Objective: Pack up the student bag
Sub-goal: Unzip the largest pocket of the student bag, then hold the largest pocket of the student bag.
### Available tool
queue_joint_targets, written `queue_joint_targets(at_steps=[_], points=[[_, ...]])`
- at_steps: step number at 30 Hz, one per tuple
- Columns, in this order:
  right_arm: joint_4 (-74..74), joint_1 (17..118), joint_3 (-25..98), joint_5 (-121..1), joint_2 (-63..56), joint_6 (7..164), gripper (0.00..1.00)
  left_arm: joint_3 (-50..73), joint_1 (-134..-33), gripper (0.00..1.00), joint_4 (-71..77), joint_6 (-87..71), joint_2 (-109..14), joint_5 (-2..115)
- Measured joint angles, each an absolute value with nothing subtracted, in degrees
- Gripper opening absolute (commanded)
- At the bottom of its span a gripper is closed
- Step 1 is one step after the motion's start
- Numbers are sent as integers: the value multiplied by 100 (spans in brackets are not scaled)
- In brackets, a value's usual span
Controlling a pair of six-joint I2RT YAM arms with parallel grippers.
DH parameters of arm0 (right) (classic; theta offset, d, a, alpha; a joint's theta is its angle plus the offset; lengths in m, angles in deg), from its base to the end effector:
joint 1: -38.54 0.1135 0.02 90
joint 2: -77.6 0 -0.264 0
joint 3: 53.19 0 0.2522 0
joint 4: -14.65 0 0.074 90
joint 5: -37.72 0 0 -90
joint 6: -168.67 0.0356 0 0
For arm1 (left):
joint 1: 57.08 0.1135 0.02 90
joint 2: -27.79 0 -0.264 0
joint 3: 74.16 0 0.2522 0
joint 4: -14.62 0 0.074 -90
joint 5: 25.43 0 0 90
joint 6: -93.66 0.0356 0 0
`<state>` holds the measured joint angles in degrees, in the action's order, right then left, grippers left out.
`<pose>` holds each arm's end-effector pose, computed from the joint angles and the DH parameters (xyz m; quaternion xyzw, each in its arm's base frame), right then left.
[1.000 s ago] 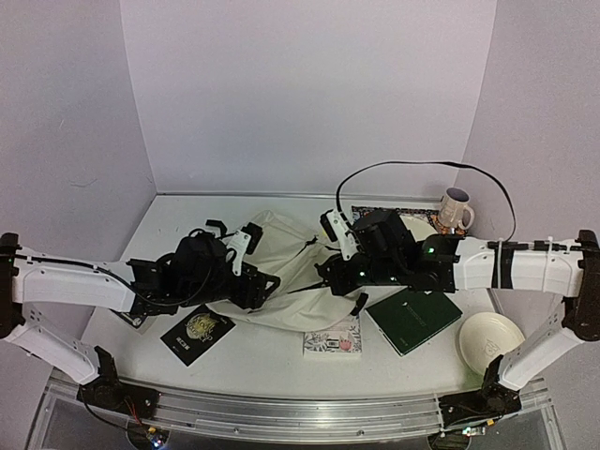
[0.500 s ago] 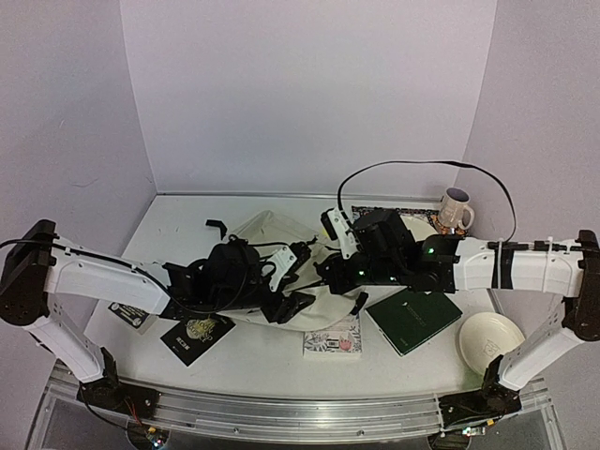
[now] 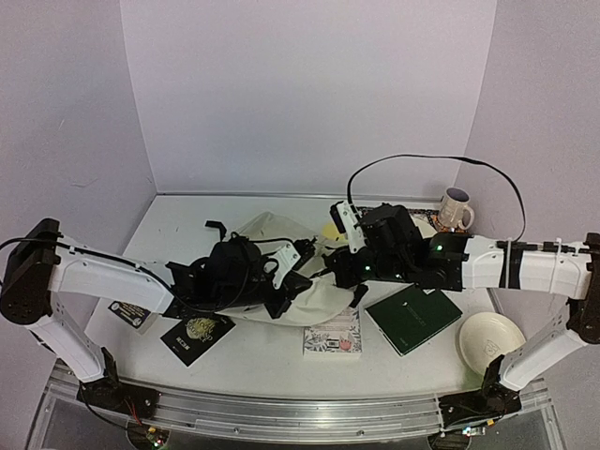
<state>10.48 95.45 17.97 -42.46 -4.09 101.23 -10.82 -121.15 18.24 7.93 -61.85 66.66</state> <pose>0.1881 0.2776 0.3010 -0.1830 0.7691 0.3369 0.5113 0.1523 -0.3102 0.2235 0.4590 0.6942 -0.2631 0.4880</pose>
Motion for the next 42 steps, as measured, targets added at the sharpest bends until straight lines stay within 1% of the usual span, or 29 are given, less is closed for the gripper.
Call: queue_joint_targets(at_steps=[4,12,16,19,20,21,25,29,37,42], points=[[1018,9242,1703,-4149,-315,10082,0,-1554,-12115,0,1855,702,-5588,6712],[962,8138,1617,-4179,-178,9963,0,-2623,-12115,0,1915,199,-4284,6850],[1008,8056,1617,-4460,-197,9886,0,-3047,-12119,18,1967,-135,-3789,6954],[1203,8038,1603,-4804,-203,9803,0,-3286,-12120,41,1962,-388,-3544,7006],[1273,8030,1599,-4896,-204,9783,0,-3315,-12122,47,1925,-483,-3502,7024],[1326,8030,1597,-4977,-207,9762,0,-3315,-12122,49,1911,-538,-3495,7033],[1508,8080,1545,-5276,-207,9727,0,-3136,-12122,59,1874,-625,-3735,7047],[1606,8191,1504,-5442,-199,9713,0,-2423,-12122,64,1822,-641,-4464,6984],[1641,8374,1436,-5562,-155,9711,0,-877,-12122,67,1845,-499,-5869,6704],[1650,8423,1418,-5583,-155,9711,0,-316,-12122,65,1880,-346,-6496,6620]])
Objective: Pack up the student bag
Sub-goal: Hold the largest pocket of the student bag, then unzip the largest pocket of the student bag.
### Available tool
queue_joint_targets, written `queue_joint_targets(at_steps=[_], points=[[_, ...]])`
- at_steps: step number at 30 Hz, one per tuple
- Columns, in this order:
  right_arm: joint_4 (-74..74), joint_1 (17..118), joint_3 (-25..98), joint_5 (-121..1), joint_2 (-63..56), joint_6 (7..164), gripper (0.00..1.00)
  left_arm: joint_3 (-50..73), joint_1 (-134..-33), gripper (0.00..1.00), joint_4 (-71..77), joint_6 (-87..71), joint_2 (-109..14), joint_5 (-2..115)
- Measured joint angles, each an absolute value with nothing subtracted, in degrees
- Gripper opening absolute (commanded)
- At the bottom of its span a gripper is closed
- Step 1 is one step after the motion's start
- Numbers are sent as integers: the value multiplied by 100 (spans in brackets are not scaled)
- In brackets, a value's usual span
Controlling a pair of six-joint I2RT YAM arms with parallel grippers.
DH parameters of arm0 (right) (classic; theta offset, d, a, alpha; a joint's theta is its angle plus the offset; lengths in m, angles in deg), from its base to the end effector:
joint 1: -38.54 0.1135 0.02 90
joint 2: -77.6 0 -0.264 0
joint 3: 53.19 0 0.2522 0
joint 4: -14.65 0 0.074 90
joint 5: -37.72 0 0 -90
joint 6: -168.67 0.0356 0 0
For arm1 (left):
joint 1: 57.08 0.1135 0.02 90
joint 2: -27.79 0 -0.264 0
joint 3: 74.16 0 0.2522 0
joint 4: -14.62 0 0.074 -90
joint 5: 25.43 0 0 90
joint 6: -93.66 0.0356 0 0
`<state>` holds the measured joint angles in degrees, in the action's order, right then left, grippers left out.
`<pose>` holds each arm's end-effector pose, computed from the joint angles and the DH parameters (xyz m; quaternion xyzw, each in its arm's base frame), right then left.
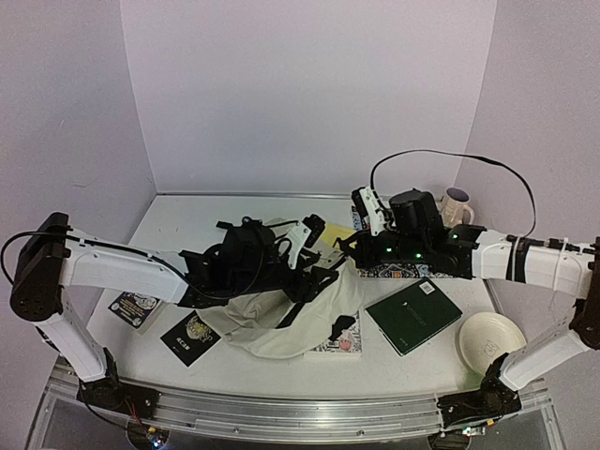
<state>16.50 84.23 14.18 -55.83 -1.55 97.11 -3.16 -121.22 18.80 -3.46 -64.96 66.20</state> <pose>0.2255 0.2342 0.3024 -0.1996 0.7391 0.3614 0.5323 0.1629 -0.3338 0.2507 0.3777 0.7129 -0.3348 0.4869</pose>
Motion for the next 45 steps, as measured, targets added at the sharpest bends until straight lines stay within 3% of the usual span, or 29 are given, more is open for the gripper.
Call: queue_joint_targets(at_steps=[4,10,22,45], points=[[1657,8423,1418,-5583,-144,9710,0,-4,-12122,53,1884,-237,-6960,6597],[1653,8423,1418,-5525,-122,9695,0,237,-12120,2,1872,-219,-7413,6480],[1419,8156,1644,-5060,-431,9517,0,-458,-12091,0,1830,-231,-6508,6287],[1773,7450,2901,-6629,-2584,9523,0,-1954,-12002,0,1467,-75,-4058,6603]])
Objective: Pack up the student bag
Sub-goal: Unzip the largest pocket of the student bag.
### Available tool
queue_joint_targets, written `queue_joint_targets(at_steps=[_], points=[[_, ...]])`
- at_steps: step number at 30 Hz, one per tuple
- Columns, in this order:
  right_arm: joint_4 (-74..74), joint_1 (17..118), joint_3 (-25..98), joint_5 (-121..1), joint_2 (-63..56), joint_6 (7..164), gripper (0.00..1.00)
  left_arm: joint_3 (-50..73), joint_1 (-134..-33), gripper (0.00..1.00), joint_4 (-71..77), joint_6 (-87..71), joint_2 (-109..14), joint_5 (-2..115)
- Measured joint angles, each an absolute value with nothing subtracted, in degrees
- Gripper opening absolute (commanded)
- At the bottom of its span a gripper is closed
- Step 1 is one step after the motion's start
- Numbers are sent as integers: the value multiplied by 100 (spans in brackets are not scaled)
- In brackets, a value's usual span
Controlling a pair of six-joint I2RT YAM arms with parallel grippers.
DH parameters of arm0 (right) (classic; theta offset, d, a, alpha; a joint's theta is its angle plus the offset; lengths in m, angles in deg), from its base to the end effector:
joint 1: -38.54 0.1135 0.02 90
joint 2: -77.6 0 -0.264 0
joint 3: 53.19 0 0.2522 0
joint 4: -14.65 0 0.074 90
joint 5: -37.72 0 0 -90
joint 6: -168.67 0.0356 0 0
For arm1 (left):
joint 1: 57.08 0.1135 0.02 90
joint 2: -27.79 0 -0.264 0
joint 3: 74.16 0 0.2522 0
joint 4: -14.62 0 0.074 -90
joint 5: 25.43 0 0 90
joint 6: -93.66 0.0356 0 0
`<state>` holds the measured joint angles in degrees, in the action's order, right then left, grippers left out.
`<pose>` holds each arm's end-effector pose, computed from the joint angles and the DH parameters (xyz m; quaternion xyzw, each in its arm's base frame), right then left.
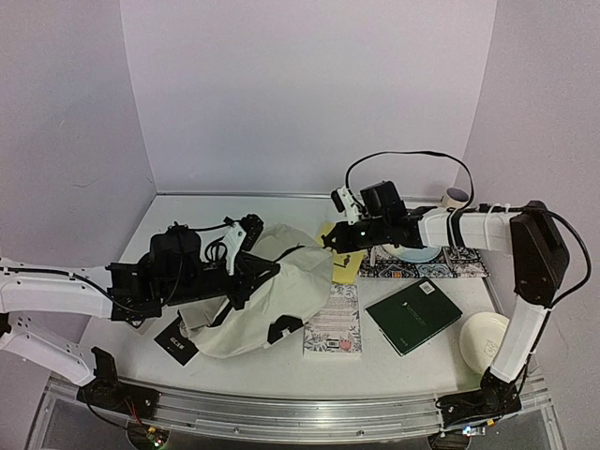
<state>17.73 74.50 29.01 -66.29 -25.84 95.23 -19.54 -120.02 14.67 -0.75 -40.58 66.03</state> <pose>0.3345 0.2534 0.2451 -0.2060 0.7802 0.3462 0.4785 0.1255 -0.2437 0.2730 0.3775 0.6898 -0.3341 0.5196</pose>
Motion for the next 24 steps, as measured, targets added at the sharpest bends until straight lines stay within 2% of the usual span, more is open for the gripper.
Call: queue_joint_targets(at_steps=[13,17,22,24], points=[[1513,7312,3927,-7227,-3278,9432,0,-1956,-12002,0,1473,83,-4150,6668],[1402,7124,3927,-7315,-3272,9375,14,-1741,-12055,0,1609,82,-4720,6927],[1289,6785,3872,-7058,-2930,9293,36,-1068,-12119,2,1616,58,-5737,7166],[1263,6685,3768,-6981,-2597,9252,41,-742,-12130,9,1595,24,-6154,7286]])
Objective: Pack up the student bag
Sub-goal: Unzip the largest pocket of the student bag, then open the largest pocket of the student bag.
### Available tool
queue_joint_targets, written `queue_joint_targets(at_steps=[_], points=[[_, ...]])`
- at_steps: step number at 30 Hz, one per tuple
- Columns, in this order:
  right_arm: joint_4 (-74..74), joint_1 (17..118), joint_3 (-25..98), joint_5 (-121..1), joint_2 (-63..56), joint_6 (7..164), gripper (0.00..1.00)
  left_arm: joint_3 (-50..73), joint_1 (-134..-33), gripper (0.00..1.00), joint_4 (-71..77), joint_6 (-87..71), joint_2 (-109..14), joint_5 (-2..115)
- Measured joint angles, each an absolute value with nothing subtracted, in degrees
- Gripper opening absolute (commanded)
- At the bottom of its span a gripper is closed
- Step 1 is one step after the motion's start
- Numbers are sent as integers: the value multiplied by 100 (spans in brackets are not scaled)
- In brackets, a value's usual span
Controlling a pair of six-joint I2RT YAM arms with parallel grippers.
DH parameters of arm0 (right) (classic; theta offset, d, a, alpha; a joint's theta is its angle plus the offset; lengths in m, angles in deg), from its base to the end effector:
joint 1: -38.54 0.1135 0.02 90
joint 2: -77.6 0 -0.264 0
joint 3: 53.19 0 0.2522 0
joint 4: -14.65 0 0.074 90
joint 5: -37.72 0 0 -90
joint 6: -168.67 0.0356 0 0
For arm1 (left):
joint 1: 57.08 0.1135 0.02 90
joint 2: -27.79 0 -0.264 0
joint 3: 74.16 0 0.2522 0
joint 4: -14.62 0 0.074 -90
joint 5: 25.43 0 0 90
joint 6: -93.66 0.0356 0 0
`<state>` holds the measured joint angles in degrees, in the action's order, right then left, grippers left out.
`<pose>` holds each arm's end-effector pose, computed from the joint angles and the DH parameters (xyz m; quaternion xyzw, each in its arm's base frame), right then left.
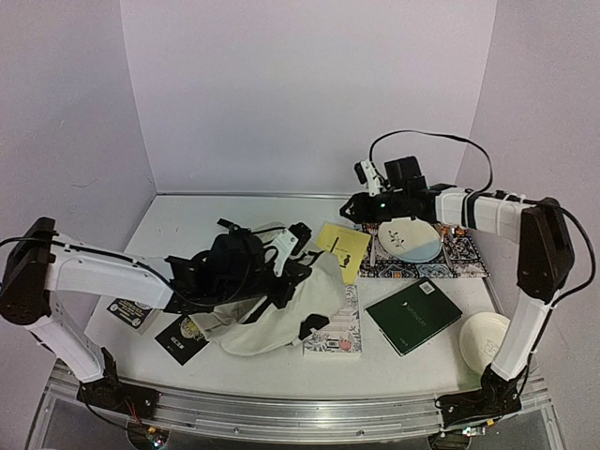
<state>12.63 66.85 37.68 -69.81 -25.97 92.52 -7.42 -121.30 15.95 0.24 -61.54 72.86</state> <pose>0.3756 0.2145 0.2873 -0.1908 0.7647 0.3297 0.5198 0.1575 -0.3143 0.2410 0.3814 0.7307 -0.2638 0.5010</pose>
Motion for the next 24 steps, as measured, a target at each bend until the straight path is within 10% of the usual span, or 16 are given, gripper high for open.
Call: queue_joint_targets(at_steps=[6,24], points=[[1303,6732,3120,-7030,-1516,9325,53,-14,-12115,35,1655,-153,-6939,7499],[1278,7492,721,-7359,-288,9811,80,189,-12100,70,281,-1020,-6855,7025]])
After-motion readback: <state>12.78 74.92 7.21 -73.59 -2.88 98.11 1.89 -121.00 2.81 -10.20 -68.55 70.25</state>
